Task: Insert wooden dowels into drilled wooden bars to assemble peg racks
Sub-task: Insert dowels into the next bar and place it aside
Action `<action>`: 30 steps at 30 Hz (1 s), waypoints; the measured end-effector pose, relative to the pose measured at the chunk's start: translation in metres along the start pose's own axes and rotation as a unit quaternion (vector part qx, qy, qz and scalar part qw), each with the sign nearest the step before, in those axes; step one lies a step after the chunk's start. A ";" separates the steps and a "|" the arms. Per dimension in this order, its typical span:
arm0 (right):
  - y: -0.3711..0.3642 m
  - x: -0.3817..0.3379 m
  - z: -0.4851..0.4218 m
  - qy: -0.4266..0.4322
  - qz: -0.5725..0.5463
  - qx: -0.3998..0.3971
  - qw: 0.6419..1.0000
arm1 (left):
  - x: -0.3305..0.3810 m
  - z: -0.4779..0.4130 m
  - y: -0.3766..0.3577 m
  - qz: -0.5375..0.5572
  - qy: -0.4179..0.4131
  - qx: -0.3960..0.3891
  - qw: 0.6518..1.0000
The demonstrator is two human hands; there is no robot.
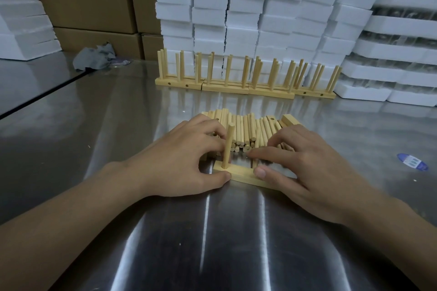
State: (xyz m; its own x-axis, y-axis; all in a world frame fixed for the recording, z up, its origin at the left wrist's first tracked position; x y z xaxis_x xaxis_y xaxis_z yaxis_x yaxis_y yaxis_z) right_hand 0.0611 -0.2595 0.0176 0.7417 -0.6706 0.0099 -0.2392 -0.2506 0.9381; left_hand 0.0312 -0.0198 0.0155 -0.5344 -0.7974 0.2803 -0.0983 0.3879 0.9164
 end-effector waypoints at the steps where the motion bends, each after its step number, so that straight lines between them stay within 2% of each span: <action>1: 0.000 -0.002 0.000 0.000 0.000 -0.003 1.000 | 0.000 0.000 0.000 0.000 0.001 -0.002 1.000; 7: 0.000 -0.010 0.000 0.006 -0.004 -0.019 1.000 | 0.000 0.000 0.000 -0.003 0.002 0.001 1.000; 10: 0.009 -0.009 -0.001 -0.015 -0.058 0.045 0.997 | -0.002 0.004 0.000 0.011 0.001 0.005 1.000; 13: 0.017 -0.008 0.003 -0.055 -0.127 0.144 0.980 | -0.005 -0.005 0.000 0.110 0.059 0.025 0.992; 15: 0.018 -0.007 0.009 -0.085 -0.198 0.188 0.958 | -0.006 -0.011 0.004 0.217 0.130 0.055 0.966; 18: 0.017 -0.006 0.014 -0.126 -0.304 0.203 0.922 | -0.003 -0.007 0.012 0.382 0.103 0.160 0.904; 20: 0.016 -0.007 0.014 -0.138 -0.323 0.200 0.915 | 0.001 -0.001 0.016 0.426 0.090 0.173 0.884; 30: 0.021 -0.013 0.013 -0.136 -0.290 0.213 0.923 | 0.012 -0.004 0.017 0.374 0.067 0.225 0.897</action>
State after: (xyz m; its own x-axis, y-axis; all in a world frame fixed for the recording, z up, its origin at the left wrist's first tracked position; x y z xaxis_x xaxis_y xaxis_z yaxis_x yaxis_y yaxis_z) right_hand 0.0381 -0.2646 0.0332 0.6510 -0.4732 -0.5935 -0.1193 -0.8360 0.5356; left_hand 0.0268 -0.0247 0.0359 -0.4891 -0.2734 0.8283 -0.0993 0.9609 0.2585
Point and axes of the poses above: each hand's wrist, its own z-axis away from the middle knuckle, its own y-axis out of the back of the hand, x = y × z, the point moved 3 cm from there along -z, towards the middle knuckle, and after that the axes turned 2 degrees about z, right-handed, at the moved point
